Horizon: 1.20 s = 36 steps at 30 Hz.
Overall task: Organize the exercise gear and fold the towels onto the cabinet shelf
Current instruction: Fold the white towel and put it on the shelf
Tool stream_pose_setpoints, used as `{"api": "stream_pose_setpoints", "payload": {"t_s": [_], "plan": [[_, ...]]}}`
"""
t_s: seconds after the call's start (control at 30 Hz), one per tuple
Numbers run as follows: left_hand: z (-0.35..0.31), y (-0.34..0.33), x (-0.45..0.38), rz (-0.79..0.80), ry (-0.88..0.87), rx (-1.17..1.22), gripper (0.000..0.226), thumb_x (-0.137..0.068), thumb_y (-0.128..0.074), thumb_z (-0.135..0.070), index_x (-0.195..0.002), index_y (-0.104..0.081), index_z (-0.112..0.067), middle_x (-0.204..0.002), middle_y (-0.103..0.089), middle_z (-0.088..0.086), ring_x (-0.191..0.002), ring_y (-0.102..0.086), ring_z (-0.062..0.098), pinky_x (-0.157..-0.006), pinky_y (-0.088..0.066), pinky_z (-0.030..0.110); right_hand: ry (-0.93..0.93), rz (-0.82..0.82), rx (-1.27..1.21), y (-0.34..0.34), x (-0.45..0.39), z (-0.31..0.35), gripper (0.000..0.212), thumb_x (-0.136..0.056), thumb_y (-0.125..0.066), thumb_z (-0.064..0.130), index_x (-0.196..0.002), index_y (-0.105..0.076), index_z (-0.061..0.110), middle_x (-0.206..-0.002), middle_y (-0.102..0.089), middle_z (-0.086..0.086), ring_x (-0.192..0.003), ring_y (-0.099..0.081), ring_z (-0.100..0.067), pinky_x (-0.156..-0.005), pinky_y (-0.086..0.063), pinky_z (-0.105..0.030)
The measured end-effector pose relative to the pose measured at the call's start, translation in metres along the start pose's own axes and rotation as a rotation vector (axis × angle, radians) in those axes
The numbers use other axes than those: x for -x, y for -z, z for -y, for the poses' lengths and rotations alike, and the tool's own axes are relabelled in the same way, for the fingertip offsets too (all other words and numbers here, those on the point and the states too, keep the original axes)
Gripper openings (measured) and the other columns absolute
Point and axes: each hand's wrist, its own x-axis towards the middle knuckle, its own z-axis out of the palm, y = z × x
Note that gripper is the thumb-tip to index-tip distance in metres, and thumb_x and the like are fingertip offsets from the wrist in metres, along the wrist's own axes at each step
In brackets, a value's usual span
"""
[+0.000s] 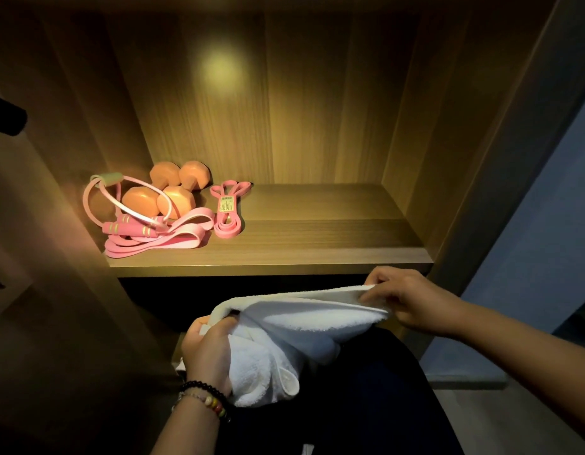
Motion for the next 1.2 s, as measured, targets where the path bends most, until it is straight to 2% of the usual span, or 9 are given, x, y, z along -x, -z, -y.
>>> {"api": "stream_pose_setpoints", "payload": {"t_s": [0.13, 0.23, 0.37, 0.63, 0.77, 0.9, 1.03, 1.1, 1.2], "plan": [[0.003, 0.001, 0.001, 0.004, -0.031, -0.035, 0.008, -0.084, -0.067, -0.006, -0.087, -0.06, -0.004, -0.078, -0.062, 0.013, -0.07, -0.059, 0.027, -0.06, -0.047, 0.032, -0.187, 0.001, -0.255, -0.003, 0.007, 0.008, 0.023, -0.08, -0.061, 0.037, -0.095, -0.076, 0.028, -0.09, -0.06, 0.013, -0.083, -0.059, -0.008, -0.069, -0.042, -0.014], [0.007, -0.003, 0.004, 0.0, -0.108, -0.107, 0.013, -0.082, -0.071, -0.009, -0.088, -0.06, -0.004, -0.08, -0.063, 0.012, -0.073, -0.059, 0.027, -0.058, -0.046, 0.031, -0.182, 0.015, -0.178, -0.019, 0.016, 0.006, 0.043, -0.069, -0.067, 0.069, -0.09, -0.071, 0.032, -0.092, -0.057, 0.015, -0.09, -0.057, -0.006, -0.071, -0.043, -0.013], [0.003, -0.007, 0.007, -0.032, -0.18, -0.188, 0.029, -0.078, -0.077, -0.012, -0.097, -0.055, -0.009, -0.086, -0.059, 0.006, -0.075, -0.057, 0.022, -0.061, -0.046, 0.031, -0.183, 0.08, -0.061, -0.03, 0.024, 0.004, 0.057, -0.064, -0.062, 0.079, -0.094, -0.069, 0.031, -0.095, -0.047, 0.019, -0.089, -0.05, -0.003, -0.07, -0.042, -0.015], [0.002, -0.004, 0.009, 0.211, -0.646, -0.613, 0.057, -0.077, -0.079, -0.02, -0.11, -0.034, -0.018, -0.11, -0.041, 0.001, -0.096, -0.046, 0.012, -0.08, -0.036, 0.014, -0.208, -0.117, 0.166, -0.032, 0.023, -0.008, 0.026, -0.088, -0.064, 0.027, -0.066, -0.064, 0.014, -0.073, -0.052, 0.004, -0.063, -0.053, -0.01, -0.057, -0.046, -0.031], [0.003, 0.017, -0.001, 0.482, -0.804, -0.821, 0.056, -0.08, -0.056, -0.056, -0.116, -0.031, -0.021, -0.116, -0.034, -0.002, -0.107, -0.04, -0.012, -0.084, -0.03, -0.002, -0.378, -0.268, 0.136, -0.017, 0.018, -0.02, 0.022, -0.084, -0.066, 0.016, -0.064, -0.06, 0.01, -0.067, -0.057, -0.002, -0.061, -0.054, -0.018, -0.058, -0.038, -0.029], [0.005, 0.05, -0.012, 0.563, -0.724, -0.815, 0.057, -0.076, -0.045, -0.073, -0.12, -0.027, -0.042, -0.126, -0.035, -0.009, -0.118, -0.039, -0.011, -0.098, -0.037, 0.017, -0.517, -0.381, 0.092, 0.008, 0.011, -0.031, 0.019, -0.082, -0.065, 0.012, -0.063, -0.06, 0.009, -0.062, -0.059, -0.004, -0.06, -0.057, -0.022, -0.055, -0.043, -0.033], [0.004, 0.074, -0.008, 0.655, -0.539, -0.675, 0.058, -0.064, -0.061, -0.077, -0.114, -0.039, -0.058, -0.121, -0.056, -0.005, -0.103, -0.063, 0.009, -0.079, -0.058, 0.033, -0.616, -0.449, 0.102, 0.034, 0.01, -0.042, 0.024, -0.079, -0.066, 0.013, -0.059, -0.054, 0.01, -0.058, -0.056, -0.006, -0.057, -0.053, -0.021, -0.055, -0.043, -0.035], [-0.006, 0.074, -0.008, 0.63, -0.6, -0.727, 0.05, -0.067, -0.064, -0.067, -0.112, -0.049, -0.054, -0.106, -0.065, -0.004, -0.09, -0.068, 0.015, -0.073, -0.059, 0.041, -0.628, -0.468, 0.132, 0.045, 0.01, -0.043, 0.028, -0.08, -0.066, 0.016, -0.057, -0.05, 0.014, -0.057, -0.053, -0.006, -0.056, -0.051, -0.021, -0.053, -0.042, -0.034], [-0.032, 0.063, -0.009, 0.644, -0.761, -0.918, 0.033, -0.073, -0.06, -0.061, -0.102, -0.056, -0.047, -0.095, -0.065, -0.021, -0.082, -0.064, 0.003, -0.067, -0.055, 0.03, -0.639, -0.44, 0.15, 0.058, 0.01, -0.037, 0.025, -0.086, -0.062, 0.021, -0.064, -0.052, 0.015, -0.063, -0.054, -0.006, -0.06, -0.053, -0.022, -0.055, -0.047, -0.039]]}}
